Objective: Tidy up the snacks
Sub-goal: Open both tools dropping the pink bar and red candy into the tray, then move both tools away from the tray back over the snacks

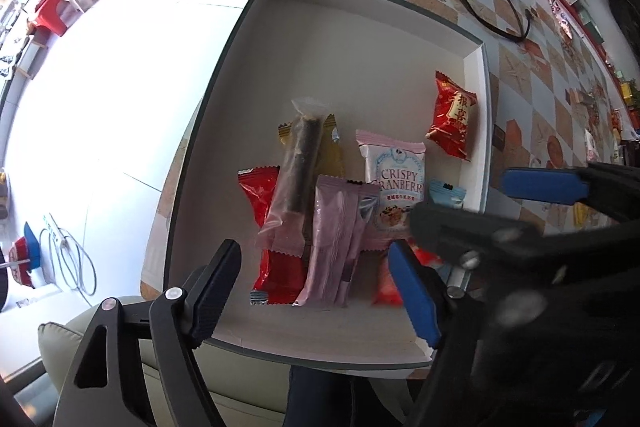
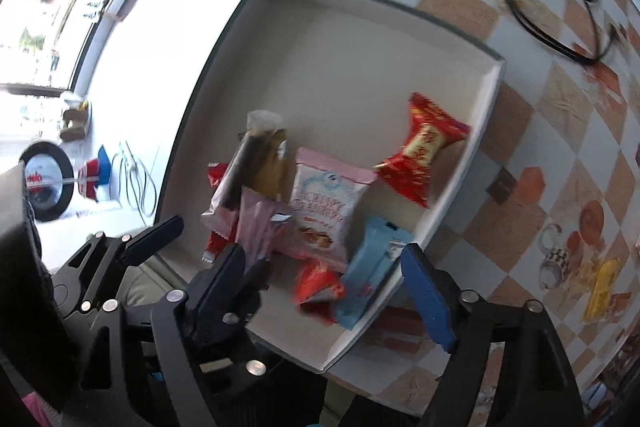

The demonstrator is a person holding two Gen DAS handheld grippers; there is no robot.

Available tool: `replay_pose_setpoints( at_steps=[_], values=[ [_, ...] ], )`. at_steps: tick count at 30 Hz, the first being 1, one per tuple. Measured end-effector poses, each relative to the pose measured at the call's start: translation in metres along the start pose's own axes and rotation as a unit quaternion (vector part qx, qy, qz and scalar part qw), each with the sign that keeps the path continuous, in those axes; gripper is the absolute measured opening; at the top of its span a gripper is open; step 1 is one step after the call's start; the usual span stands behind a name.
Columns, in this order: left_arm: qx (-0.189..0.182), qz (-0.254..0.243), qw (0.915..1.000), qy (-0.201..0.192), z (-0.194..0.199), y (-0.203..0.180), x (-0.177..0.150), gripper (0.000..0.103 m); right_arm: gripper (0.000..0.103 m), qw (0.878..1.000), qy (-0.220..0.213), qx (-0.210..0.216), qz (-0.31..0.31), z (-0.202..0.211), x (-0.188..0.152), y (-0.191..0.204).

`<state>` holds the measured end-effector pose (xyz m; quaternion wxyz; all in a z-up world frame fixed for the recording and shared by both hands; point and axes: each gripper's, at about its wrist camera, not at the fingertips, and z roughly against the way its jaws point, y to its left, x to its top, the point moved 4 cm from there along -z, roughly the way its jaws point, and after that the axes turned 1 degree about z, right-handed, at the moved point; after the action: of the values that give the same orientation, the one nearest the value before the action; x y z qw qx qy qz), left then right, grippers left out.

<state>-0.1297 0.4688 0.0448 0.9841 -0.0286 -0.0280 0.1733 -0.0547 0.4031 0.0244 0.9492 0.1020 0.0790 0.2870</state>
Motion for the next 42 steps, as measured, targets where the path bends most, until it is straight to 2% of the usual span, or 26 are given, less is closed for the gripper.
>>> replay_pose_setpoints(
  at_steps=[8,11,24,34,42],
  values=[
    [0.004,-0.018,0.9998,-0.006,0.005,-0.021,-0.001,0.079,0.082,0.999,0.002,-0.012,-0.047,0.004,-0.012,-0.034],
    [0.006,-0.034,0.9994,-0.006,0.009,-0.036,-0.004,0.079,0.103,0.998,0.0,-0.017,-0.067,0.007,-0.021,-0.053],
    [0.01,-0.116,0.9932,0.008,0.001,-0.117,-0.006,0.079,0.103,0.985,-0.005,-0.02,-0.17,0.024,-0.061,-0.14],
    [0.007,-0.178,0.9836,0.027,-0.013,-0.179,-0.013,0.079,0.103,0.967,-0.006,-0.016,-0.255,0.026,-0.11,-0.209],
    [0.006,-0.239,0.9704,0.036,-0.023,-0.24,-0.013,0.079,0.103,0.943,0.01,-0.02,-0.331,0.017,-0.172,-0.274]
  ],
)
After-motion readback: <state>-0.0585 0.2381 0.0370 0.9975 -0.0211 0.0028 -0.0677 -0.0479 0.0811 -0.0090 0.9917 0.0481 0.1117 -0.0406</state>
